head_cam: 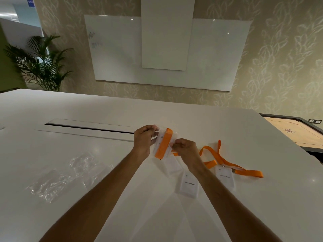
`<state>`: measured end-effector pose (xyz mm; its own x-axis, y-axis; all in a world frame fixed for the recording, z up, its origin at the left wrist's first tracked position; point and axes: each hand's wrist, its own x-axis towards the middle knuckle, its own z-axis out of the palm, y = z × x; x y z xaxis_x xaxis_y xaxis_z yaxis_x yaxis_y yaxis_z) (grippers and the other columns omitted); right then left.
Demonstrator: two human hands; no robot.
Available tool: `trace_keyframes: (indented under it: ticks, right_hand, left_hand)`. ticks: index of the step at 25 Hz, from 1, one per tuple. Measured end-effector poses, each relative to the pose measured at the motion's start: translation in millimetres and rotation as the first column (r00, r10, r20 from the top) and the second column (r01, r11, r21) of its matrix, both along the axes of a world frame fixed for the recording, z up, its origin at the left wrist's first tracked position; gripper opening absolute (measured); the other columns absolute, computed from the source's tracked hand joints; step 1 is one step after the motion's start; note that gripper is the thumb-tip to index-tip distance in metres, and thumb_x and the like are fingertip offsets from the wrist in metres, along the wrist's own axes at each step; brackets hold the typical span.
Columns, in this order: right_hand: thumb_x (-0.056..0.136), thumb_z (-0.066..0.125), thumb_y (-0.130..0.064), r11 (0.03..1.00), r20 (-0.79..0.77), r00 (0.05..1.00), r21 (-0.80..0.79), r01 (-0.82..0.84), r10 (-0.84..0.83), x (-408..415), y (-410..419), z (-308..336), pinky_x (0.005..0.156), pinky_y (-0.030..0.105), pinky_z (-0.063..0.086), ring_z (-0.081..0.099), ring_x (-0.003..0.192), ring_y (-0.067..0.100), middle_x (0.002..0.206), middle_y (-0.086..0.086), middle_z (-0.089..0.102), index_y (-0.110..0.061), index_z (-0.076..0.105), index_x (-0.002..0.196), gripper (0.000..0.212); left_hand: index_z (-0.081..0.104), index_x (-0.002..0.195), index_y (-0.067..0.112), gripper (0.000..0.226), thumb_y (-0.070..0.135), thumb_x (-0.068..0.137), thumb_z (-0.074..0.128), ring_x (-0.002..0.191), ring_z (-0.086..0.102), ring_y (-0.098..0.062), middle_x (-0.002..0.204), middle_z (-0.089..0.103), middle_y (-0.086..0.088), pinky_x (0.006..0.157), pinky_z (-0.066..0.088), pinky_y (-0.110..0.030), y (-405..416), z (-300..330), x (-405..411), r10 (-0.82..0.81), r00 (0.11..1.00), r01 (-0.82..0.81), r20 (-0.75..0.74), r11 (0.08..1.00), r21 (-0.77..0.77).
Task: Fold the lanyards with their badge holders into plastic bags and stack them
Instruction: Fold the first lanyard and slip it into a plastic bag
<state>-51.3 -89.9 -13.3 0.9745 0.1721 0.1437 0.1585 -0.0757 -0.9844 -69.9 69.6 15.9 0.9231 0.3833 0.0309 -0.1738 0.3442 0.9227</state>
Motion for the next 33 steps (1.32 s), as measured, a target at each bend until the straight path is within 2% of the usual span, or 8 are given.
trace_keyframes:
  ticks: [4,9,12,14,18,23,29,33]
  right_hand:
    - [0.082,0.066,0.005,0.998,-0.011,1.0,-0.07,-0.01,0.009,-3.5,7.2,-6.3,0.05,0.009,0.044,0.06,0.052,-0.002,0.068,-0.002,0.065,0.001,0.071,0.09,0.01]
    - [0.081,0.065,0.006,0.991,-0.047,0.999,-0.131,-0.008,0.002,2.3,18.5,-13.8,0.061,0.018,0.046,0.06,0.067,0.013,0.07,-0.001,0.066,-0.01,0.071,0.079,0.018]
    - [0.082,0.066,0.002,0.979,-0.025,1.0,-0.204,-0.001,-0.004,6.1,25.6,-17.7,0.063,0.016,0.046,0.059,0.066,0.009,0.07,-0.005,0.065,-0.007,0.074,0.085,0.012]
    - [0.082,0.065,0.002,0.971,-0.016,1.0,-0.239,0.013,-0.017,11.0,30.1,-22.0,0.061,0.016,0.045,0.058,0.064,0.007,0.068,-0.007,0.064,-0.006,0.075,0.087,0.013]
    - [0.083,0.065,-0.003,0.954,-0.039,0.997,-0.295,0.054,-0.069,22.0,42.0,-31.1,0.062,0.019,0.047,0.06,0.068,0.011,0.069,-0.008,0.065,-0.009,0.075,0.086,0.012]
    - [0.083,0.065,-0.007,0.938,-0.056,0.991,-0.334,0.097,-0.123,37.4,59.1,-33.4,0.064,0.025,0.049,0.063,0.072,0.015,0.076,-0.001,0.069,-0.011,0.076,0.086,0.012]
    - [0.086,0.066,-0.013,0.919,-0.074,0.986,-0.379,0.111,-0.149,58.1,80.4,-29.5,0.067,0.029,0.049,0.06,0.072,0.018,0.086,0.009,0.072,-0.006,0.074,0.086,0.011]
    - [0.085,0.066,-0.016,0.912,-0.119,0.981,-0.401,0.092,-0.152,72.8,99.4,-31.6,0.072,0.031,0.053,0.066,0.086,0.024,0.094,0.008,0.072,-0.006,0.074,0.092,0.014]
  left_hand:
    - [0.065,0.083,0.008,0.014,0.005,0.091,0.055,0.076,0.066,-0.021,0.083,0.067,-0.007,0.057,0.054,-0.025,4.6,-1.3,-5.4,0.001,1.0,-0.001,0.0,0.999,-0.052]
    - [0.067,0.084,0.007,0.011,0.005,0.089,0.057,0.079,0.065,-0.023,0.083,0.067,-0.01,0.067,0.055,-0.028,16.1,-14.3,-5.3,0.112,0.991,-0.113,-0.072,0.994,-0.001]
    - [0.069,0.082,0.01,0.012,0.009,0.088,0.058,0.081,0.067,-0.024,0.084,0.07,-0.009,0.081,0.055,-0.034,27.2,-30.6,-0.9,0.196,0.971,-0.192,-0.139,0.981,0.042]
    - [0.071,0.086,0.01,0.013,0.012,0.086,0.058,0.088,0.067,-0.025,0.093,0.072,-0.009,0.087,0.052,-0.035,35.3,-43.7,2.4,0.282,0.944,-0.252,-0.169,0.951,0.18]
    - [0.061,0.12,0.011,0.035,0.006,0.089,0.046,0.122,0.051,-0.025,0.132,0.057,-0.01,0.106,0.038,-0.035,49.6,-72.6,4.1,0.334,0.918,-0.084,-0.212,0.688,0.721]
    - [0.044,0.133,0.007,0.042,0.009,0.092,0.04,0.132,0.039,-0.023,0.139,0.048,-0.01,0.115,0.023,-0.043,64.0,-101.9,14.3,0.357,0.913,0.145,-0.197,0.167,0.975]
    - [0.05,0.121,0.006,0.033,0.011,0.089,0.046,0.124,0.043,-0.026,0.128,0.055,-0.009,0.111,0.029,-0.046,81.8,-128.7,22.6,0.416,0.894,0.162,-0.166,0.044,0.986]
    - [0.05,0.122,0.008,0.032,0.018,0.092,0.046,0.125,0.043,-0.025,0.128,0.054,-0.007,0.111,0.028,-0.046,90.3,-134.8,24.6,0.431,0.88,0.2,-0.2,0.047,0.979]
